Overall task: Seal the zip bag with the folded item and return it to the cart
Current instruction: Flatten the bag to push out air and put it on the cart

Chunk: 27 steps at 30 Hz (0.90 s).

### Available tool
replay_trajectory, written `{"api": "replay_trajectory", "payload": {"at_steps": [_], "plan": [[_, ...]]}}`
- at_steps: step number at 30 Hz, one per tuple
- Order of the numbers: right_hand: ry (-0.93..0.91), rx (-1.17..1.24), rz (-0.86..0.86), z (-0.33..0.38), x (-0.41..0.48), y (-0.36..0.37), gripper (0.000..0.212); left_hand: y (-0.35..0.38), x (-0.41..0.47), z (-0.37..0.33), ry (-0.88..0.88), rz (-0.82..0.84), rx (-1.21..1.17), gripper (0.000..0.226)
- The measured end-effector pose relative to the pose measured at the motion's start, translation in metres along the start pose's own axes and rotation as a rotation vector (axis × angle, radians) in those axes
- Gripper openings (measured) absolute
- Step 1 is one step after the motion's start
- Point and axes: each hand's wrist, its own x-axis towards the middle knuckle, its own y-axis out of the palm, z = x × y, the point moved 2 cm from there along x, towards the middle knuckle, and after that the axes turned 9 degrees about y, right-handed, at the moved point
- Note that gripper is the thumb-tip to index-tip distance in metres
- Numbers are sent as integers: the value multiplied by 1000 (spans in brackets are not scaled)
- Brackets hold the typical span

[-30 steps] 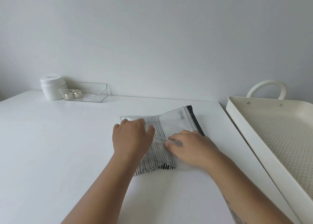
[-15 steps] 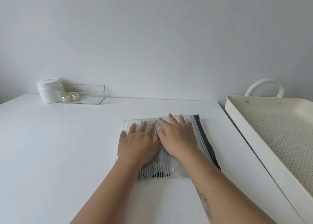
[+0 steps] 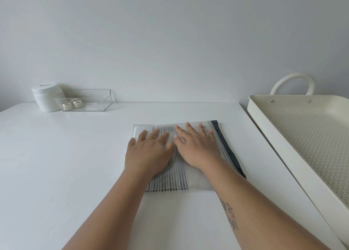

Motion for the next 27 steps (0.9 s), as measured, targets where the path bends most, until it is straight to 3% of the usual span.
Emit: {"api": "replay_trajectory", "payload": {"at_steps": [27], "plan": [[11,-142,47,-15,1,-7,61,2,-5,-10,-3,61,152,58]]}}
